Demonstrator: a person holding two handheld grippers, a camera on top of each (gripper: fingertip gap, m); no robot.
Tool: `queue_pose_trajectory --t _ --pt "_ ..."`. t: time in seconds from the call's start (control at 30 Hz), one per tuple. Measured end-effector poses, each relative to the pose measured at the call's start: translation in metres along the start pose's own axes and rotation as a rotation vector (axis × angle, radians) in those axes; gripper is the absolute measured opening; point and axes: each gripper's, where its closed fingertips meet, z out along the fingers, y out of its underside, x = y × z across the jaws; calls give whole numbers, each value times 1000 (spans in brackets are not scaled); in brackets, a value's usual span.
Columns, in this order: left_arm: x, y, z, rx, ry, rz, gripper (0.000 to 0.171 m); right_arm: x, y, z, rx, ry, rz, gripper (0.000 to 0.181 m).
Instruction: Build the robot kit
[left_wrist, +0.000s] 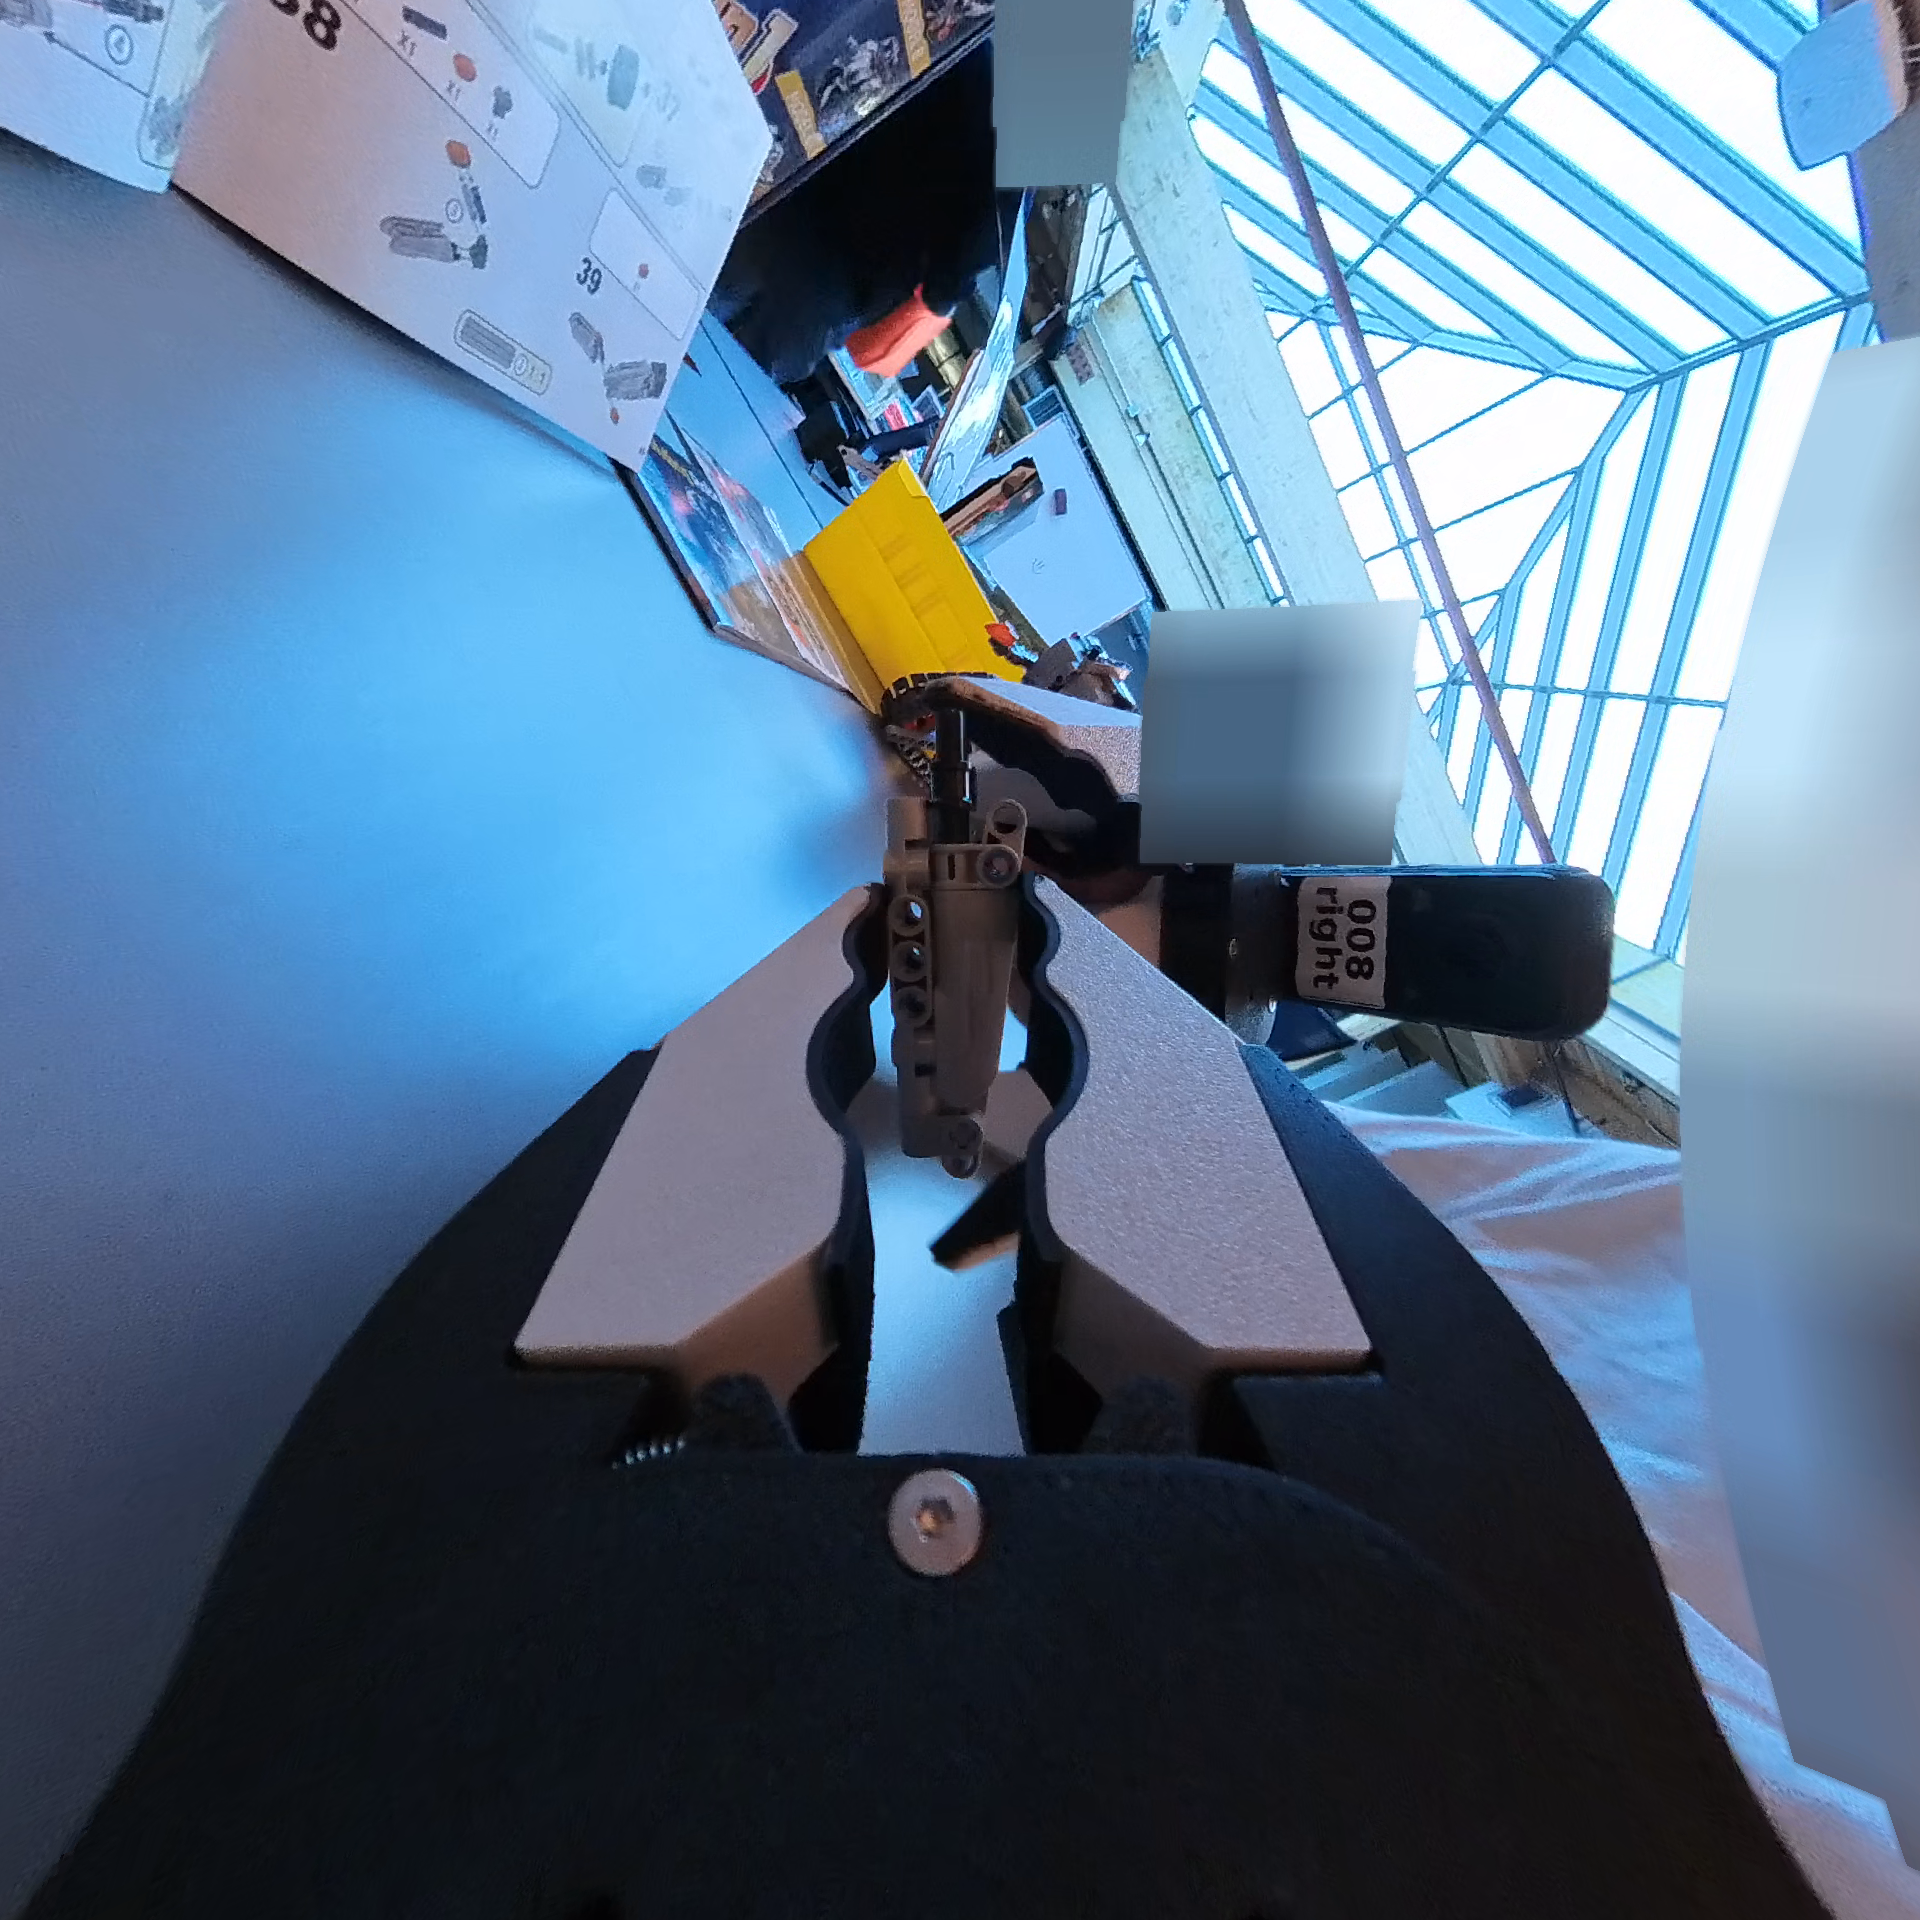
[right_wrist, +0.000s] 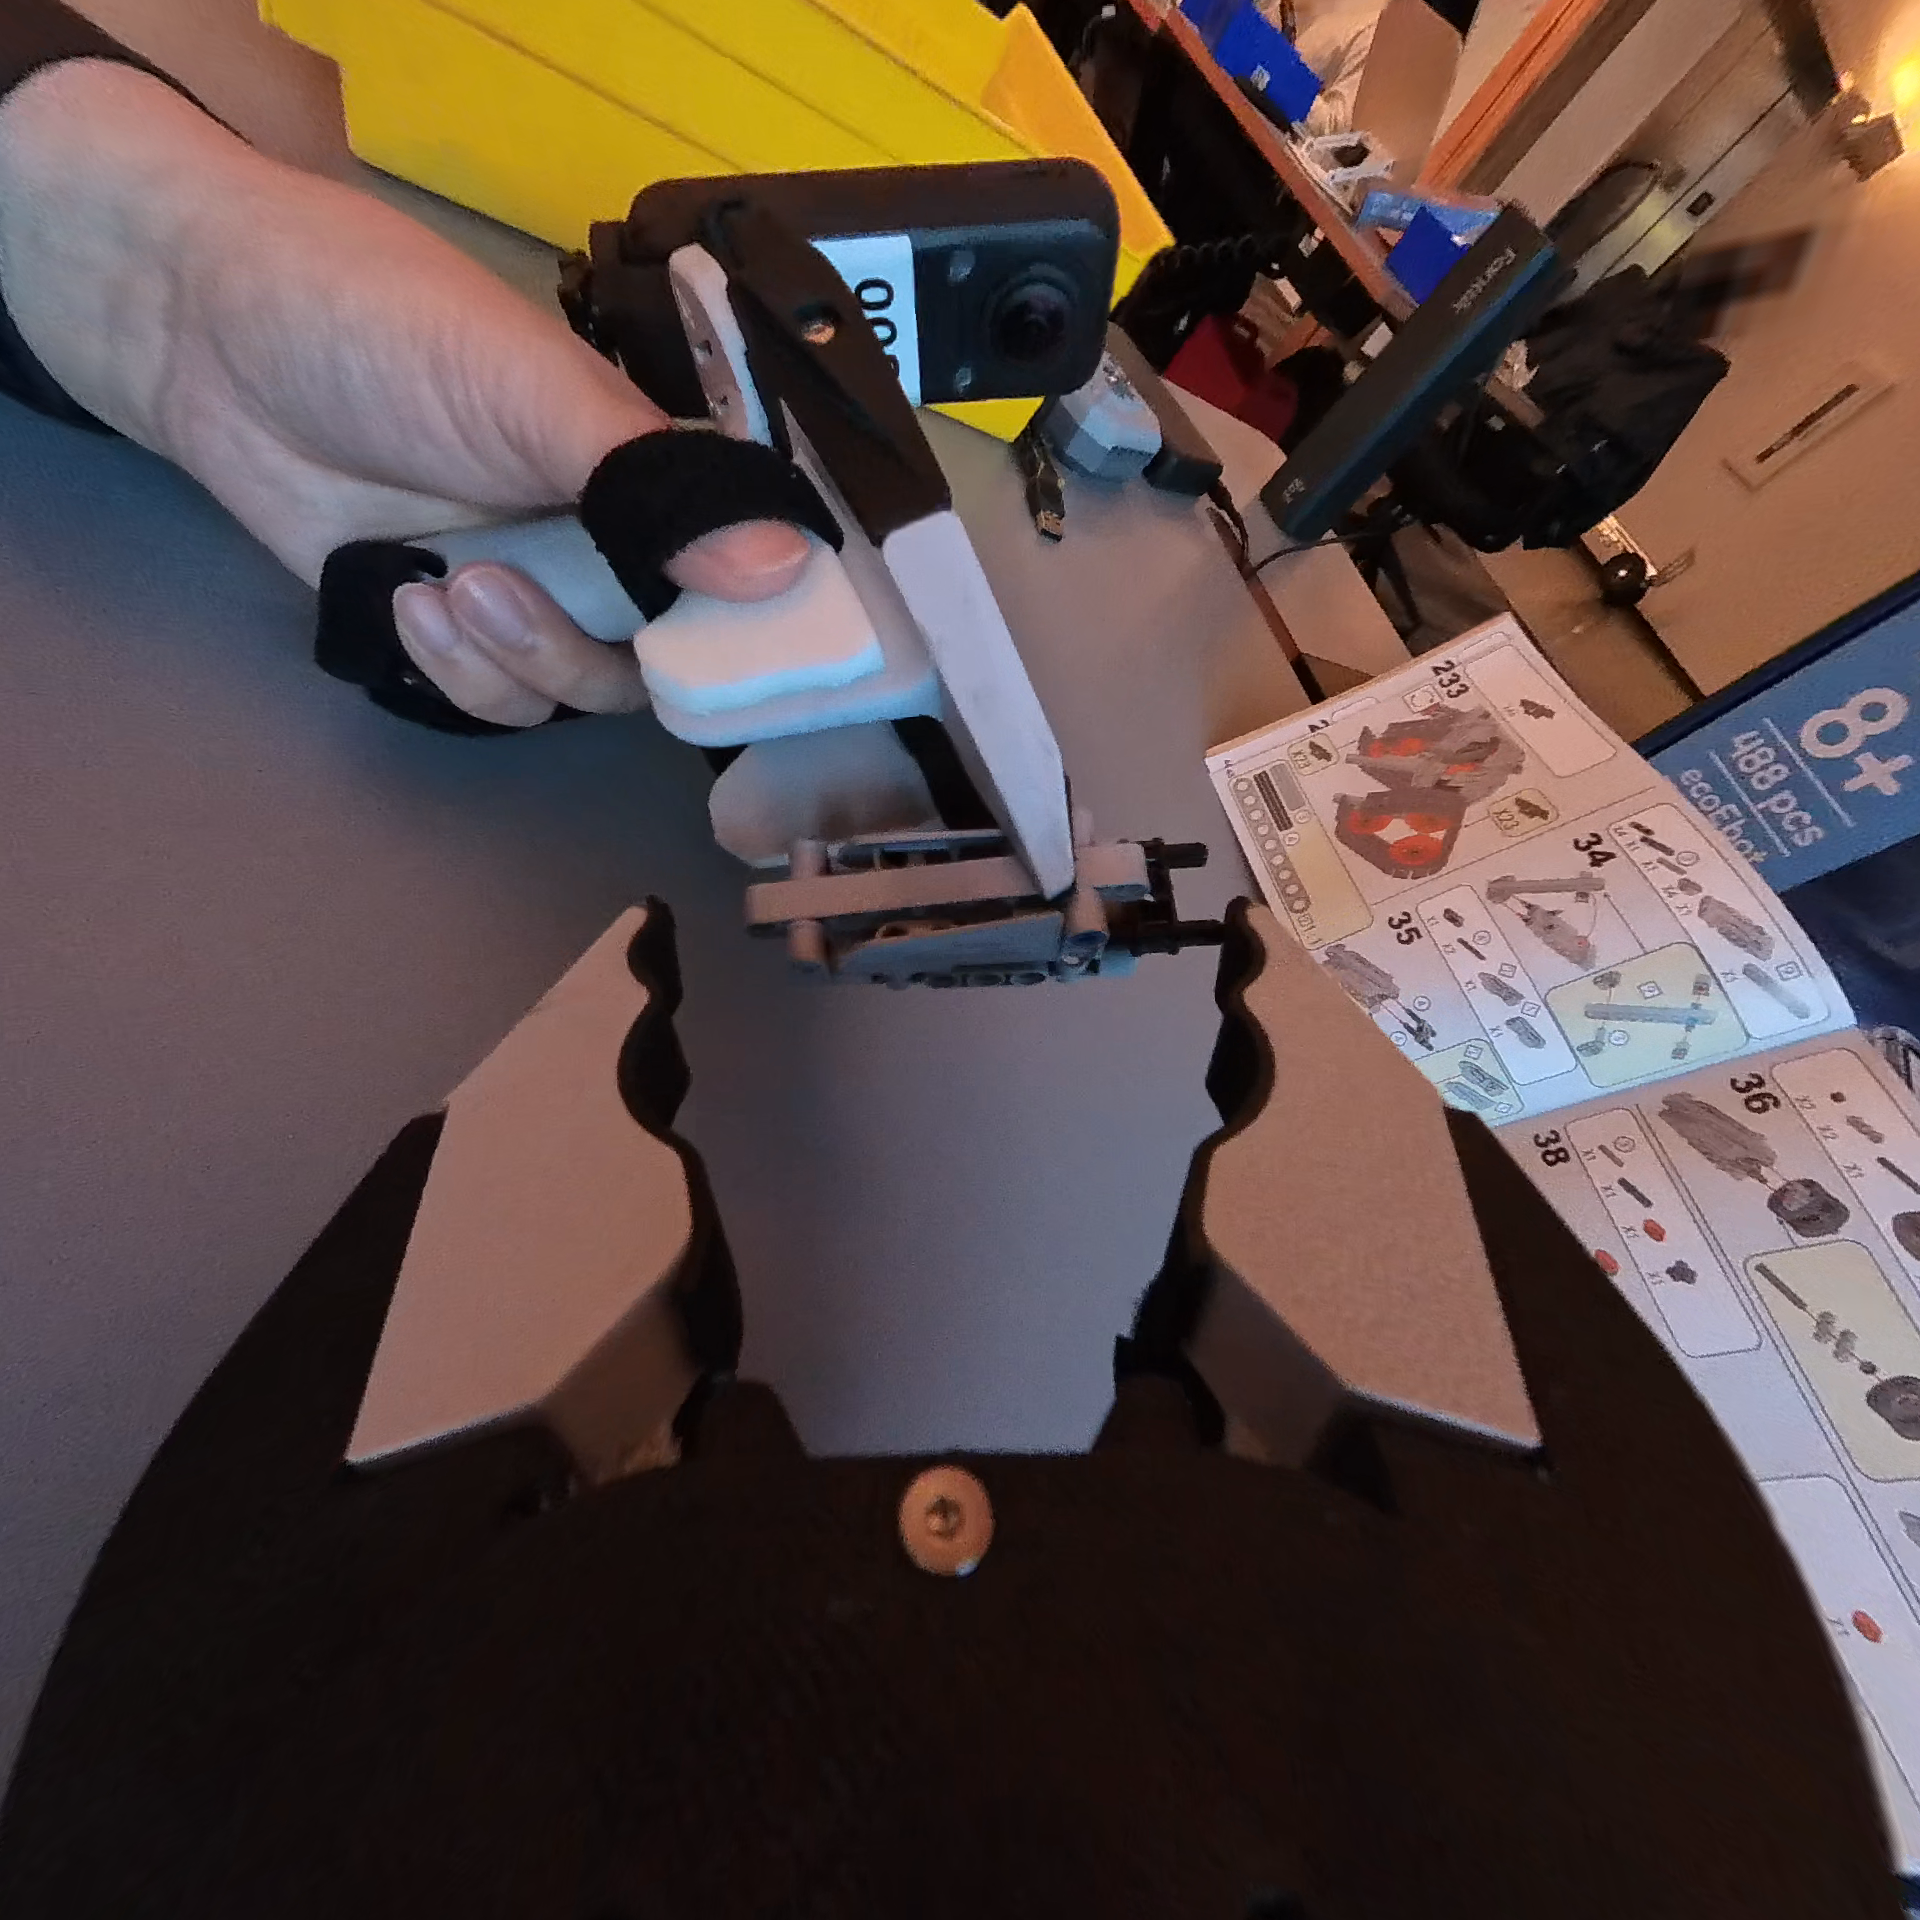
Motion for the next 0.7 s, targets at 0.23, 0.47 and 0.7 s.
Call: queue_pose_trajectory --t 0.23,0.47,0.7 --pt "-4 4 -2 -26 -17 -32 22 2 4 4 -33 11 11 92" --pt "-2 10 -1 -59 -17 -30 22 -2 7 5 -25 -24 13 95" --pt "-1 10 -1 -65 -18 18 22 -1 6 5 12 -13 -31 95"
